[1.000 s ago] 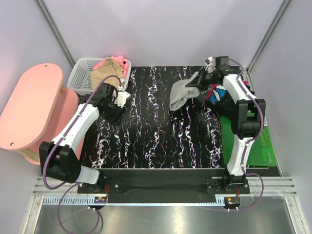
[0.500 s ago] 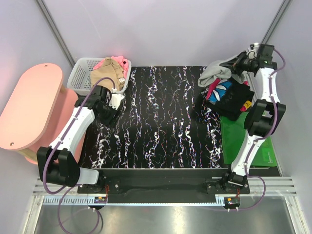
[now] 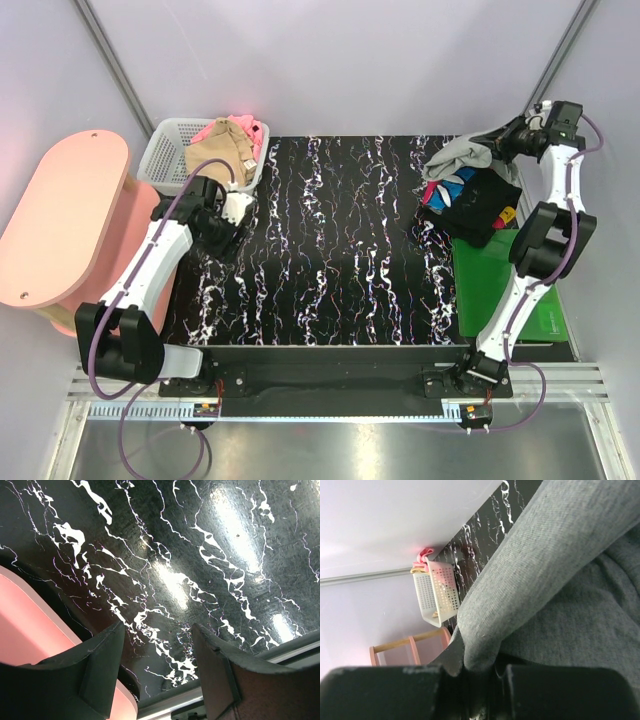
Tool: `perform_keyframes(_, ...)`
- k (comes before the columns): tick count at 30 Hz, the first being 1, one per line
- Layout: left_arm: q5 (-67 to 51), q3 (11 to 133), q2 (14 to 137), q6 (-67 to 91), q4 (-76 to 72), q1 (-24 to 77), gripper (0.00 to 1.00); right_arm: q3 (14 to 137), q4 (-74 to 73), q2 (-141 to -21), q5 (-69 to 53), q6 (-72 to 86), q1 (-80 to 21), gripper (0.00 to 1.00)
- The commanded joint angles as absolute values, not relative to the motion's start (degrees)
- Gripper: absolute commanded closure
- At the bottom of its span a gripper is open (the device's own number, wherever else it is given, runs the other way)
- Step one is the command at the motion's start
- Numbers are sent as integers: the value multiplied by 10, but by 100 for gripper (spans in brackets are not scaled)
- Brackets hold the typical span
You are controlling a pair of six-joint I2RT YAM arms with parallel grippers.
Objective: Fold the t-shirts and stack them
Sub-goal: Put the neatly folded tshirt into the corner of the board with the right arm
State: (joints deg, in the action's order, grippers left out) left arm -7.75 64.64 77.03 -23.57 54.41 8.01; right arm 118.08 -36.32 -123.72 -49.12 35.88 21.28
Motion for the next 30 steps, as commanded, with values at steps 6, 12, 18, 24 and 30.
perform_keyframes(6,-100,637,751,-254,537,62,39,1235,-356,-1274,-503,353,209,100)
perform_keyframes(12,-98,641,746,-255,537,60,39,1080,-360,-1217,-451,338,208,100)
perform_keyframes(18,-96,656,742,-257,539,58,39,945,-393,-1152,-373,344,208,98)
perform_keyframes(24,-105,656,732,-257,546,58,39,909,-468,-1119,-255,323,208,67)
perform_keyframes(30,-105,642,725,-262,547,58,39,890,-506,-1085,-213,338,208,43)
